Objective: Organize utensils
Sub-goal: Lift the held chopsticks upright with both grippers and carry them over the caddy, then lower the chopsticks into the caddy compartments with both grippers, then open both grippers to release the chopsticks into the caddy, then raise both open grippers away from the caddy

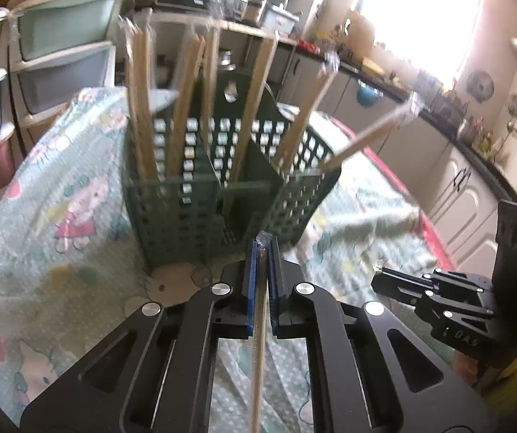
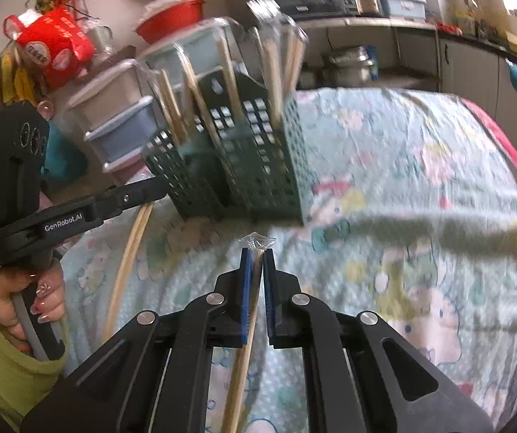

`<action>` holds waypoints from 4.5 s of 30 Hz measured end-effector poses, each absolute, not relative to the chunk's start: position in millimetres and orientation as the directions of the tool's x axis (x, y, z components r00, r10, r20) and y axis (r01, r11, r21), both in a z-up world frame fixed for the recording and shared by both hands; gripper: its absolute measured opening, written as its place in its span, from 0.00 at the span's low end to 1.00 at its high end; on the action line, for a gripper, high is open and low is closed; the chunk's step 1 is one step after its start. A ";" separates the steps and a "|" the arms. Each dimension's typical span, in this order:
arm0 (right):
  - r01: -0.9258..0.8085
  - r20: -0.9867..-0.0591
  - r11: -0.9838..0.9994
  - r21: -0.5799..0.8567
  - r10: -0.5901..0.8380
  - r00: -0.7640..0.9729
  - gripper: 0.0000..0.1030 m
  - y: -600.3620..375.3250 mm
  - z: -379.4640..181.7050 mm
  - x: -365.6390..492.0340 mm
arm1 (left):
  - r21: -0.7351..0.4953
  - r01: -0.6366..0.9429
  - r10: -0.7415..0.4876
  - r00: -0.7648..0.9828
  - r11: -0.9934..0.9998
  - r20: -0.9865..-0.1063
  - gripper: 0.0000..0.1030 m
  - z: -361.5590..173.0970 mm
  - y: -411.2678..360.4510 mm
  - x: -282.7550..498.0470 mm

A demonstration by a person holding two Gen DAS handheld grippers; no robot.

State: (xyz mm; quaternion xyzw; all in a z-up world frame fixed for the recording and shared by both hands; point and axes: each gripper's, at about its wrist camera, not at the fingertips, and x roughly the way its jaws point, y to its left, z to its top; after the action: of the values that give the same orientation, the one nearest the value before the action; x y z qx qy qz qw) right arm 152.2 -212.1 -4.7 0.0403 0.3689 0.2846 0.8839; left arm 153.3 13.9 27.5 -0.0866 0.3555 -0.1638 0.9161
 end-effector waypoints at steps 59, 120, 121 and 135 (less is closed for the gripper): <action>-0.489 -0.117 0.861 0.142 0.505 0.855 0.05 -204.1 197.6 216.0 | -0.200 0.261 -0.311 0.907 0.945 -0.285 0.03 209.4 25.7 186.1; -0.456 -0.409 0.868 0.196 0.495 0.767 0.45 -200.6 98.9 226.3 | -0.215 0.160 -0.250 0.827 0.963 -0.503 0.67 103.6 31.1 198.1; -0.457 -0.409 0.868 0.194 0.494 0.767 0.47 -201.5 98.4 222.8 | -0.213 0.158 -0.247 0.827 0.964 -0.505 0.71 103.5 31.3 197.2; -0.471 -0.413 0.864 0.180 0.500 0.761 0.73 -210.6 91.2 176.5 | -0.208 0.144 -0.234 0.824 0.967 -0.516 0.89 89.3 26.9 159.0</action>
State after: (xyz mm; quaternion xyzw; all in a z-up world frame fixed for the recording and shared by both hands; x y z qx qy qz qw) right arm 176.5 -210.6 91.2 0.0327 0.2291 0.2589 0.9378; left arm 159.0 26.9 89.3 -0.0803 0.2795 -0.0991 0.9516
